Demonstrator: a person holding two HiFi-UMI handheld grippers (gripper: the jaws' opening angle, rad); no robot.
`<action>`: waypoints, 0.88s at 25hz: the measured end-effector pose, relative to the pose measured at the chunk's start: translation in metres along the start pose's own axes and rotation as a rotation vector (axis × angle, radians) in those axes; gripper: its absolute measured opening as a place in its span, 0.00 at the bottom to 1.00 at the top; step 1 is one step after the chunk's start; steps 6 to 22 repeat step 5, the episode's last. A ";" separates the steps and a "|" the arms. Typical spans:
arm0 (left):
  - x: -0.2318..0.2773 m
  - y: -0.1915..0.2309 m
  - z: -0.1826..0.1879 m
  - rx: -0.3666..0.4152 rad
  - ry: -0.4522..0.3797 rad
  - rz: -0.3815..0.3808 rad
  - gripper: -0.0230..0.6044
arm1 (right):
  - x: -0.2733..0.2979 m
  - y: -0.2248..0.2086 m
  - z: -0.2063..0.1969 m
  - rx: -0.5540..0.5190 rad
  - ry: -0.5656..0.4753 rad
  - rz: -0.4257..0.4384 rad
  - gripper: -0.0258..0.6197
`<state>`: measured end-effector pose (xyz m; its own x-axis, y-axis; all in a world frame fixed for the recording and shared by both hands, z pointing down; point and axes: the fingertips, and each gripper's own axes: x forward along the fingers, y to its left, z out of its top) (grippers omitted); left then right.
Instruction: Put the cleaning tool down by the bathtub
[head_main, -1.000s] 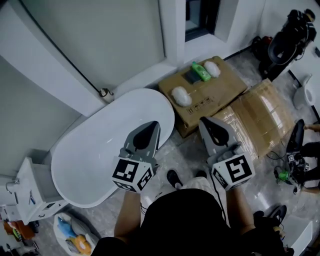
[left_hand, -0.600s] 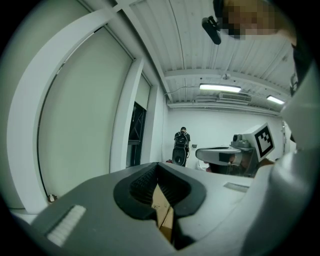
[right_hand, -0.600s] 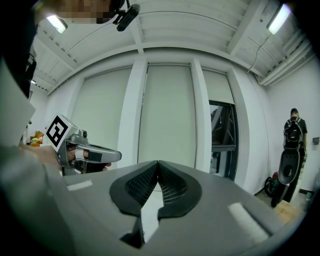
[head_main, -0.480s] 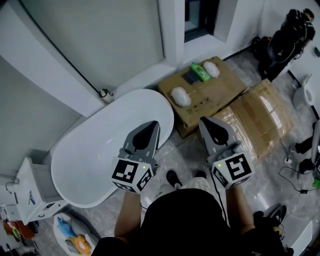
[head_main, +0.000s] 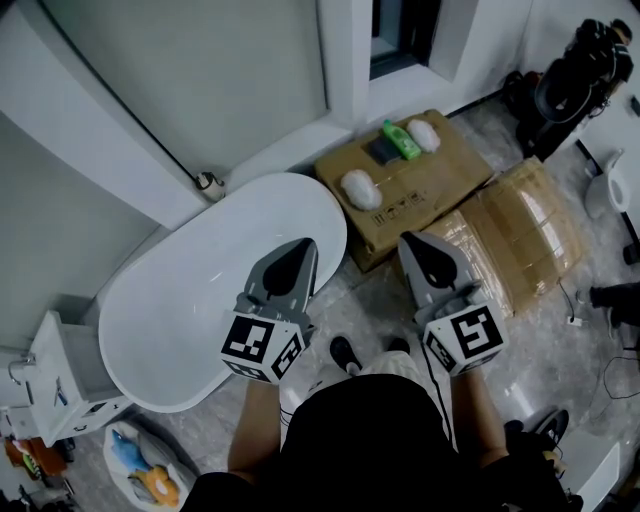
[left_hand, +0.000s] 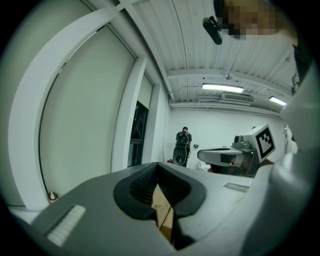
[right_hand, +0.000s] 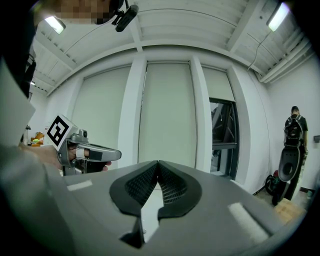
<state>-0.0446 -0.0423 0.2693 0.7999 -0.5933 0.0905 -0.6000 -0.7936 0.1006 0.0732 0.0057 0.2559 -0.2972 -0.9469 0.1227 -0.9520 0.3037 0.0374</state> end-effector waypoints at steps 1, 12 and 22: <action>0.000 0.000 -0.001 -0.002 0.000 0.000 0.03 | 0.000 0.000 -0.001 0.002 0.001 0.000 0.05; 0.002 0.002 -0.001 -0.003 -0.003 -0.004 0.03 | 0.002 0.000 -0.001 0.001 -0.007 -0.002 0.05; 0.002 0.002 -0.001 -0.003 -0.003 -0.004 0.03 | 0.002 0.000 -0.001 0.001 -0.007 -0.002 0.05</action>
